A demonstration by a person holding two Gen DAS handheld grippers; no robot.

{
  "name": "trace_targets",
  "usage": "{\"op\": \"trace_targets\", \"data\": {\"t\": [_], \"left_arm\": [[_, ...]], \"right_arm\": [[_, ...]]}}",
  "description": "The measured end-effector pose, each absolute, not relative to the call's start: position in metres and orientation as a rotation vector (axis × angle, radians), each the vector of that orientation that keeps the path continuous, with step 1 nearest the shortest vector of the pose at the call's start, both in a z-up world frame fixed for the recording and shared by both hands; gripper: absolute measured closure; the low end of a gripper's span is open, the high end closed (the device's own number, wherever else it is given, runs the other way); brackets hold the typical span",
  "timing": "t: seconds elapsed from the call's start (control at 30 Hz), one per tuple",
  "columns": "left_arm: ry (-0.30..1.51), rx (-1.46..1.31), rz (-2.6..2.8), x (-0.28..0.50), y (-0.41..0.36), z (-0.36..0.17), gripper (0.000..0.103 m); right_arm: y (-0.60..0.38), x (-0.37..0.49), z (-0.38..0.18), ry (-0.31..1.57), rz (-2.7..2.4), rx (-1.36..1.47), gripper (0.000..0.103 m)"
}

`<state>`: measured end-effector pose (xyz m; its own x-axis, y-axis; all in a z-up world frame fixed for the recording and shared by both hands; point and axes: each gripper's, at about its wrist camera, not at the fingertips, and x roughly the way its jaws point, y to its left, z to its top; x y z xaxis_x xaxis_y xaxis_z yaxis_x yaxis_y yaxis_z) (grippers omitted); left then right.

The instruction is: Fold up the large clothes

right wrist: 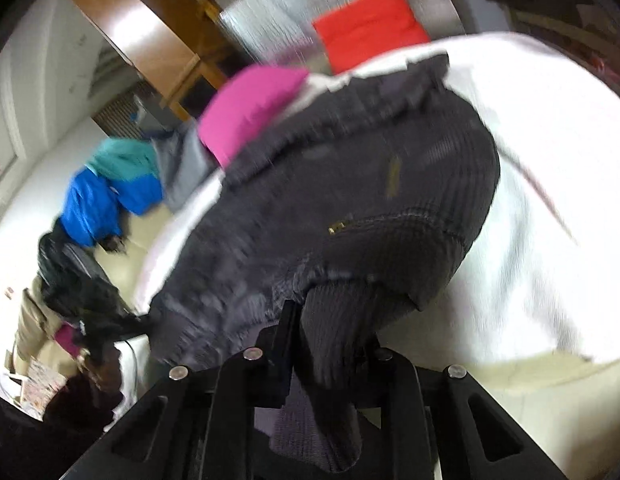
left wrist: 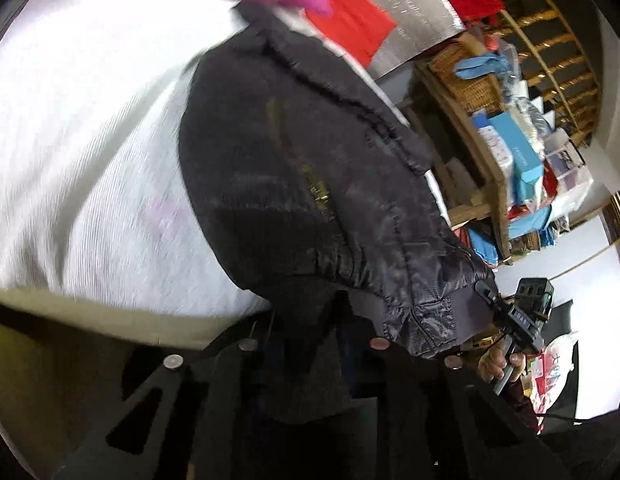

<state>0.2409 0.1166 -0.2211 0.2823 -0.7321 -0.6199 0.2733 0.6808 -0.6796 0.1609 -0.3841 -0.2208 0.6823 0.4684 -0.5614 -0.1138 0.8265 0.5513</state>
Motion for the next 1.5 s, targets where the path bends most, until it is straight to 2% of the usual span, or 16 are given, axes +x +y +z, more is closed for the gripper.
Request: {"op": "trace_targets", "data": {"t": [0.23, 0.43, 0.6, 0.9, 1.03, 1.23, 1.4, 1.43, 1.5], "left_arm": [[0.957, -0.485, -0.733, 0.278, 0.117, -0.154, 0.086], [0.88, -0.435, -0.711, 0.356, 0.095, -0.1, 0.086], [0.868, -0.41, -0.664, 0.429, 0.075, -0.08, 0.085], [0.927, -0.425, -0.534, 0.557, 0.043, -0.101, 0.086], [0.953, -0.421, -0.494, 0.605, 0.031, -0.122, 0.086], [0.982, -0.415, -0.469, 0.661, 0.014, -0.152, 0.086], [1.054, -0.436, -0.438, 0.687, 0.008, -0.183, 0.076], [1.045, -0.47, -0.44, 0.685, 0.012, -0.185, 0.07], [1.012, -0.534, -0.469, 0.677, 0.022, -0.181, 0.054]], "right_arm": [[-0.396, 0.195, -0.165, 0.608, 0.34, 0.498, 0.083], [-0.41, 0.273, -0.119, 0.528, 0.292, 0.49, 0.083], [-0.422, 0.347, -0.104, 0.52, 0.221, 0.502, 0.083], [-0.449, 0.478, -0.122, 0.56, 0.089, 0.536, 0.084], [-0.464, 0.527, -0.133, 0.559, 0.003, 0.523, 0.092], [-0.504, 0.574, -0.152, 0.562, -0.048, 0.598, 0.092], [-0.527, 0.574, -0.168, 0.576, -0.123, 0.636, 0.092], [-0.533, 0.571, -0.173, 0.603, -0.113, 0.655, 0.089], [-0.536, 0.564, -0.177, 0.636, -0.108, 0.666, 0.063]]}}
